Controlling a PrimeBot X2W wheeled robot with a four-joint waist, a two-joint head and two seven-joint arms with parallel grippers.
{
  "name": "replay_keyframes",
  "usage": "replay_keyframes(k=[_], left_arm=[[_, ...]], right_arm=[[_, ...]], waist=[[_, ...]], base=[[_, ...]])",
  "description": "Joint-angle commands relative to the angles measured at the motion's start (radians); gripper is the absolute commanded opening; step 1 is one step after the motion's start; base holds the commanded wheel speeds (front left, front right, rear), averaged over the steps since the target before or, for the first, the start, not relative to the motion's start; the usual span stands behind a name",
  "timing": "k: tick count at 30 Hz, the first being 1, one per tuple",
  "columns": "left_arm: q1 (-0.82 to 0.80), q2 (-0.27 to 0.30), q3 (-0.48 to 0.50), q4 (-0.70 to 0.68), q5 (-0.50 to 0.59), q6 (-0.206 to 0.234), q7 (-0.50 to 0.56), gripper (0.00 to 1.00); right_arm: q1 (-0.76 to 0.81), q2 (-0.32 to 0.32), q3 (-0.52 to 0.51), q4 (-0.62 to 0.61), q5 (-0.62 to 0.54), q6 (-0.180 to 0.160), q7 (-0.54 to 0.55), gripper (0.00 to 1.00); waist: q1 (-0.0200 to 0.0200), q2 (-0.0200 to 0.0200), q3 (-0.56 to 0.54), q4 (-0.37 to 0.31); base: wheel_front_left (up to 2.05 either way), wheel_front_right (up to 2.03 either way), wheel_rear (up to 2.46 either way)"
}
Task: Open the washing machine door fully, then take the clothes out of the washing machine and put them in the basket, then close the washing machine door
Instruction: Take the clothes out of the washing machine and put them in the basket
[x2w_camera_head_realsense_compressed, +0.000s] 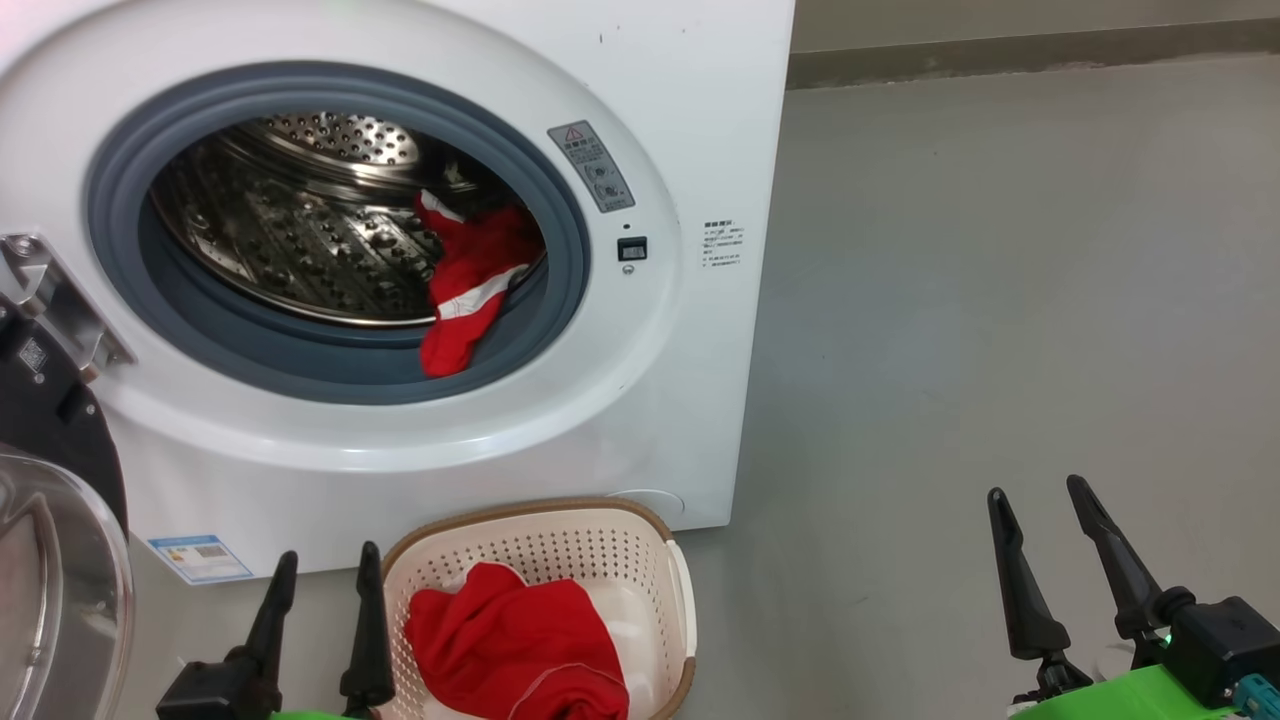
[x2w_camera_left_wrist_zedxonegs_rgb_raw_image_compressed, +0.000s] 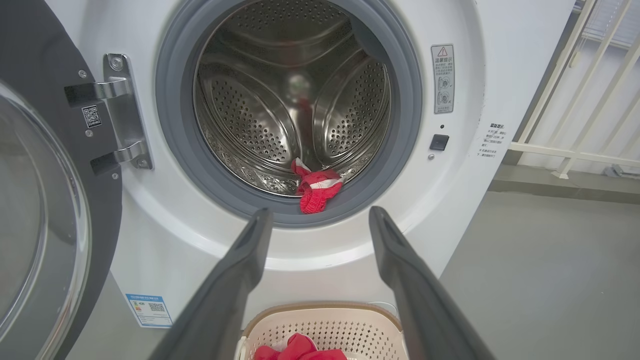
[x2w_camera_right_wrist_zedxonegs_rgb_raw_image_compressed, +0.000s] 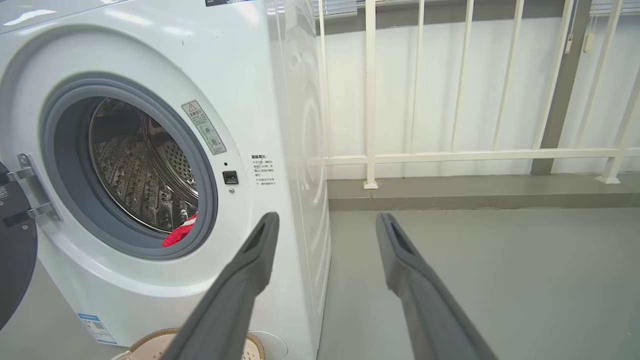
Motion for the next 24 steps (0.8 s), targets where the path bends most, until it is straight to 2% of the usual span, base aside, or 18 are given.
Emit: replay_keyframes(k=[1, 15, 24], left_arm=[[-0.014, 0.011, 0.027, -0.027, 0.008, -0.001, -0.012, 1.0], [-0.048, 0.011, 0.005, -0.048, -0.017, -0.005, -0.012, 1.0], [-0.154, 0.011, 0.002, -0.01, -0.027, -0.018, -0.012, 1.0]], right_arm=[[-0.011, -0.011, 0.022, -0.03, 0.009, 0.005, -0.006, 1.0], [-0.032, -0.011, 0.025, -0.043, 0.022, 0.005, -0.006, 1.0], [-0.072, -0.011, 0.049, -0.05, 0.02, 0.005, -0.006, 1.0]], waist=[[0.0, 0.0, 0.004, 0.001], [0.0, 0.0, 0.064, -0.002], [0.0, 0.0, 0.152, -0.002]], base=[[0.0, 0.0, 0.0], [0.0, 0.0, 0.0], [0.0, 0.0, 0.0]])
